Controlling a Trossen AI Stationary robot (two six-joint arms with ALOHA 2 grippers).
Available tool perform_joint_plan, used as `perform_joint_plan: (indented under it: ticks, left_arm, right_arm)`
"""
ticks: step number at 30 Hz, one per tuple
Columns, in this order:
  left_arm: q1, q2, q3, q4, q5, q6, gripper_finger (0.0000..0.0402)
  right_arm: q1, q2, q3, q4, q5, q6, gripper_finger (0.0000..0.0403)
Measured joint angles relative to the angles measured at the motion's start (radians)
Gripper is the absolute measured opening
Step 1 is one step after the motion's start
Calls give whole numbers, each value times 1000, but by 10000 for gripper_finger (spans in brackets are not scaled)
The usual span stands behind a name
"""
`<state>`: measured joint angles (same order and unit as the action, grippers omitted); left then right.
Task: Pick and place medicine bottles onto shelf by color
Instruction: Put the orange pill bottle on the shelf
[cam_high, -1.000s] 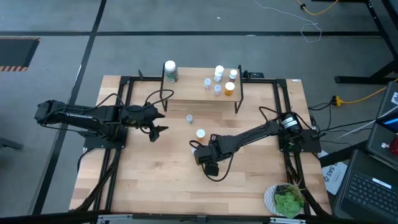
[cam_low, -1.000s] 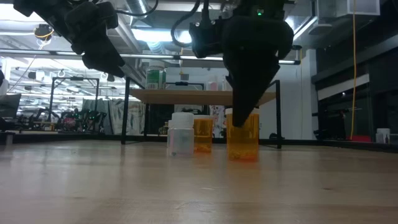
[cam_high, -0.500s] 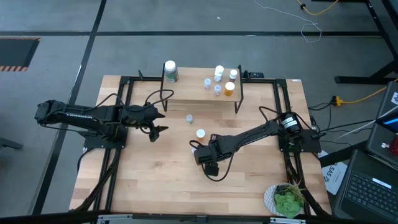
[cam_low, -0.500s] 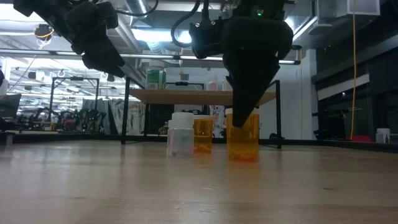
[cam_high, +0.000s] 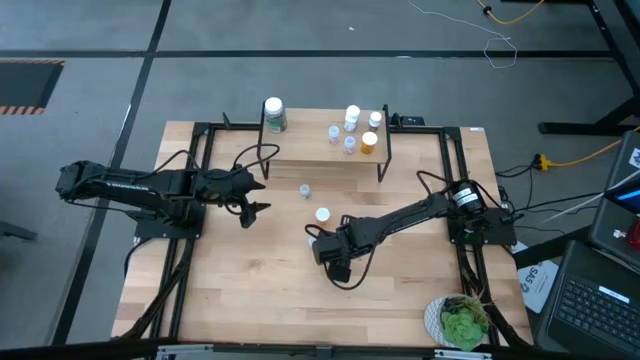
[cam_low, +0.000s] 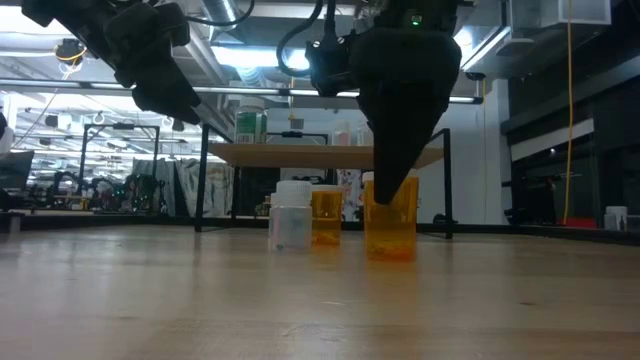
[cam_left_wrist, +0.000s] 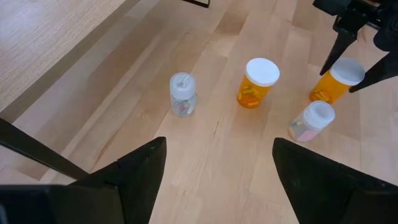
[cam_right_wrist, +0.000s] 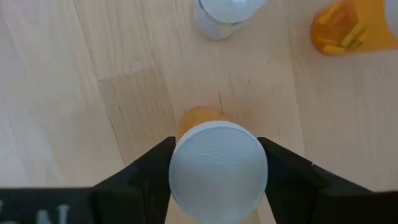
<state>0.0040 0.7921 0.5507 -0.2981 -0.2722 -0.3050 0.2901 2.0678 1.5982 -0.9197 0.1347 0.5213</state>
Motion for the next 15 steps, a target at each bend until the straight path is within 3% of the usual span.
perform_joint_plan:
  ticks: [15]
  left_arm:
    - [0,0,0,0,0,1,289]
  right_arm:
    - [0,-1,1,-41,-18,20,215]
